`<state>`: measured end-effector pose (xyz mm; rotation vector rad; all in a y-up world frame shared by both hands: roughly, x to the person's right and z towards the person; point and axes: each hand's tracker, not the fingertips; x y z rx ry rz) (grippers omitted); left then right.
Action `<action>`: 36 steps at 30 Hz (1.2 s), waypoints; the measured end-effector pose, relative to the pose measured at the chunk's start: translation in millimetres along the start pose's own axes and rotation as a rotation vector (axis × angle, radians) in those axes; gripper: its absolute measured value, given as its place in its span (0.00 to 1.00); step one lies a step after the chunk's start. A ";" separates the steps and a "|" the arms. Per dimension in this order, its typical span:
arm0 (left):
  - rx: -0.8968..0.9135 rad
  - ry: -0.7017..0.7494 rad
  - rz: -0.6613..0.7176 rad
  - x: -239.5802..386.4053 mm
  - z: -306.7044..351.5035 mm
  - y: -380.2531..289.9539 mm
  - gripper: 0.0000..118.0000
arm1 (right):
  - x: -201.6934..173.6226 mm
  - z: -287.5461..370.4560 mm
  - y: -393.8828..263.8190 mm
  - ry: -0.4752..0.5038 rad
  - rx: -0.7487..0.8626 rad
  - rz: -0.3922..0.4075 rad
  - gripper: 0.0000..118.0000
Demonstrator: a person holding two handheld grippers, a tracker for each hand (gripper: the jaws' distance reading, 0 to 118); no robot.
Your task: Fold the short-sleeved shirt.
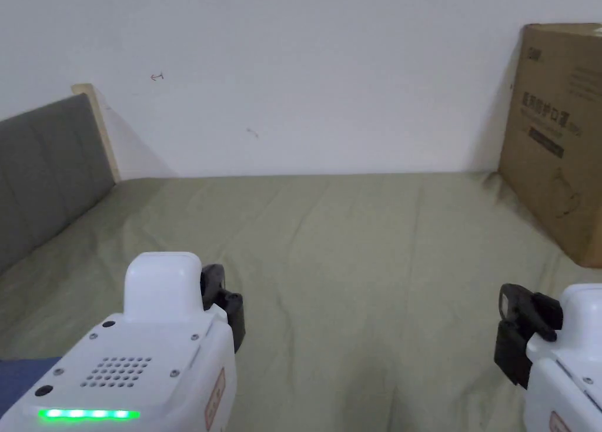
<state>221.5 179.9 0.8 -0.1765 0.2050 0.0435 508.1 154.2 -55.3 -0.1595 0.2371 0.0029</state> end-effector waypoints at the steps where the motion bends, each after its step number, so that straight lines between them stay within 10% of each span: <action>1: 0.045 0.011 0.012 8.8 8.4 -1.6 0.00 | 1.5 2.5 0.2 -0.010 -0.001 0.010 0.00; 12: 0.052 0.046 0.003 35.4 25.0 -11.3 0.03 | 9.5 19.4 -3.4 -0.035 0.031 -0.006 0.00; 13: 0.054 0.054 0.008 36.2 25.5 -12.0 0.15 | 9.9 20.8 -2.8 -0.037 0.039 0.000 0.00; 15: 0.039 0.055 0.019 33.3 25.3 -10.3 0.79 | 6.3 23.7 -1.2 -0.052 0.046 0.016 0.09; 17: 0.045 0.026 0.046 28.3 26.7 -9.9 1.00 | 7.4 26.6 -1.2 -0.052 0.053 0.018 0.41; 23: 0.080 0.036 0.016 29.6 34.6 -3.2 1.00 | 6.3 33.1 3.3 -0.051 0.056 0.006 0.68; 26: 0.085 0.047 -0.002 31.9 36.4 2.9 1.00 | 6.5 33.8 5.9 -0.055 0.060 0.007 0.98; 36: 0.003 0.070 0.010 24.1 25.7 12.7 1.00 | 11.9 38.5 14.8 -0.062 0.068 -0.002 1.00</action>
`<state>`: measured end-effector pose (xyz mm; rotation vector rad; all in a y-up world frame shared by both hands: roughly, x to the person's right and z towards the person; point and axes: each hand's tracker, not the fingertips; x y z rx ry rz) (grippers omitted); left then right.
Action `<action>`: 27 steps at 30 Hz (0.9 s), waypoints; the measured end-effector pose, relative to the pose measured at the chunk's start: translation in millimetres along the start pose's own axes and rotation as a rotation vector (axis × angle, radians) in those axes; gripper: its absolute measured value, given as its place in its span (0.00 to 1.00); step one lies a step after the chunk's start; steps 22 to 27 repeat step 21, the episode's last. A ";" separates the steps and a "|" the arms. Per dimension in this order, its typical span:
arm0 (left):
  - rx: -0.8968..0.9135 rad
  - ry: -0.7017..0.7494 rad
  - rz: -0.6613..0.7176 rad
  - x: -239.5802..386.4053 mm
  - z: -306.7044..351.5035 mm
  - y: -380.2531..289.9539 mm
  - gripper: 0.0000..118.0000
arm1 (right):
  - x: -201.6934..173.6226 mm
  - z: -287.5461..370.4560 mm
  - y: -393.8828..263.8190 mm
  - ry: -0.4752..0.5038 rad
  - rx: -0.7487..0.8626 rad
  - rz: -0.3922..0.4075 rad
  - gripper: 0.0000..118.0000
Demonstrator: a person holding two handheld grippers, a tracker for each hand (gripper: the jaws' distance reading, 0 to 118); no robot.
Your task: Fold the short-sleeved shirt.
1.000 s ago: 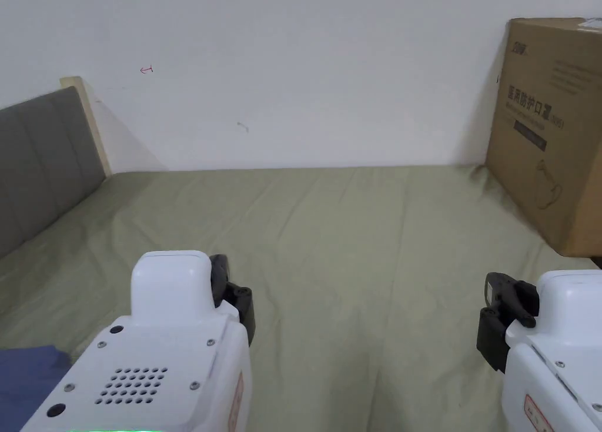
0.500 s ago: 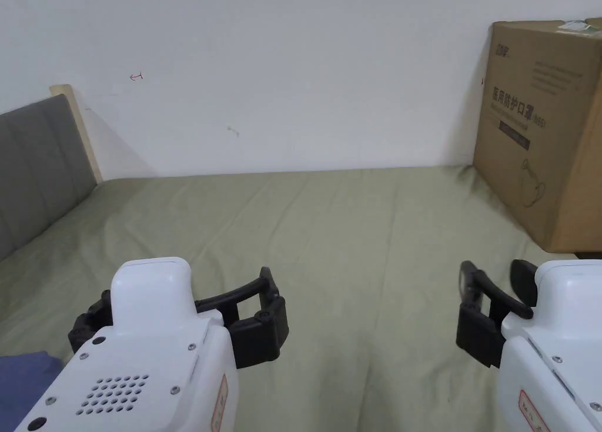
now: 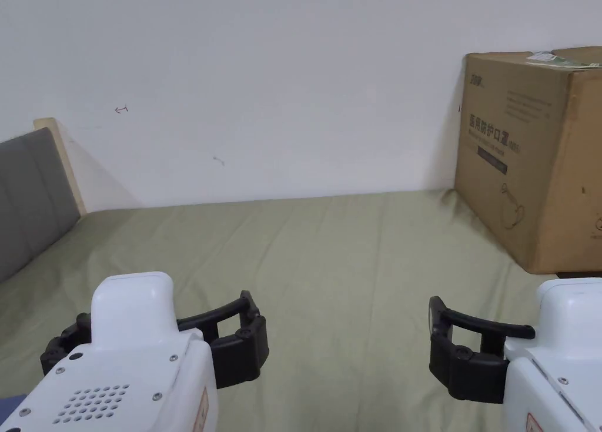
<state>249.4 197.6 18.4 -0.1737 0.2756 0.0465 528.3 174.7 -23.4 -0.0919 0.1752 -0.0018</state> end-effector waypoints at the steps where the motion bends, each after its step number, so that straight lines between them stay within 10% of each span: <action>1: 0.001 0.000 0.009 -0.6 0.4 -2.0 1.00 | 1.5 0.0 0.4 -0.002 -0.002 -0.015 1.00; 27: -0.017 0.023 -0.002 0.7 11.2 0.3 1.00 | -8.9 -0.6 -3.3 0.016 -0.028 -0.009 1.00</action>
